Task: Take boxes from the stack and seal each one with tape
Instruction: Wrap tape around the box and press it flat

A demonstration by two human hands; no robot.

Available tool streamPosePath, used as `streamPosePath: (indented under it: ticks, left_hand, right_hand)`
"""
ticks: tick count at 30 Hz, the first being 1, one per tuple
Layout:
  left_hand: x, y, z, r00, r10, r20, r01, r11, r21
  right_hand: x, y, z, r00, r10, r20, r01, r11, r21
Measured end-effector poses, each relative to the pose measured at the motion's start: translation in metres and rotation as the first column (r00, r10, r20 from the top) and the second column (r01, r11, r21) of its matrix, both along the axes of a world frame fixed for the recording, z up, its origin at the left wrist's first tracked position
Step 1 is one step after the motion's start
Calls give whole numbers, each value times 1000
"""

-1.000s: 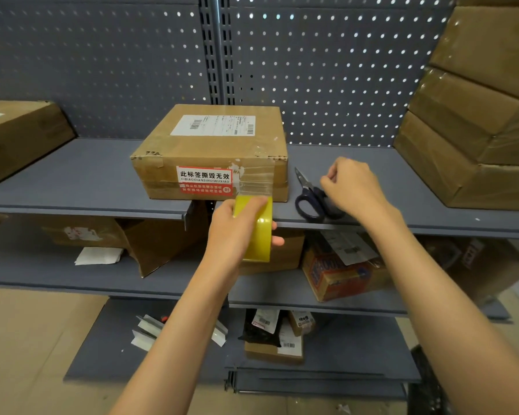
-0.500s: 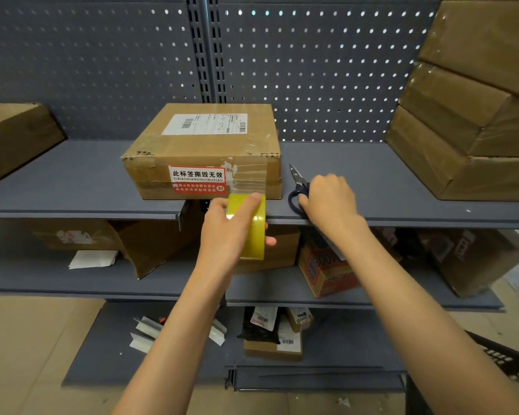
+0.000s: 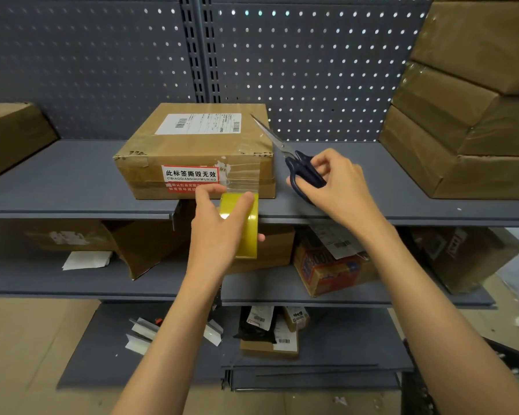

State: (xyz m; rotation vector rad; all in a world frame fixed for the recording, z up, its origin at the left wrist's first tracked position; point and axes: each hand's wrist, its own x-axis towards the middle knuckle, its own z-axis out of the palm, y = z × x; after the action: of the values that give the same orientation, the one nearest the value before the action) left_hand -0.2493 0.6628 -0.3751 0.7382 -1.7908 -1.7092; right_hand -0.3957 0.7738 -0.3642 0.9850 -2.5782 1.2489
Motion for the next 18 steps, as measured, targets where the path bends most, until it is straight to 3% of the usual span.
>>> streamPosePath:
  ticks: [18]
  left_hand:
    - [-6, -4, -1, 999, 9, 43, -8, 1000, -23]
  right_hand:
    - [18, 48, 0, 980, 154, 122, -178, 960, 218]
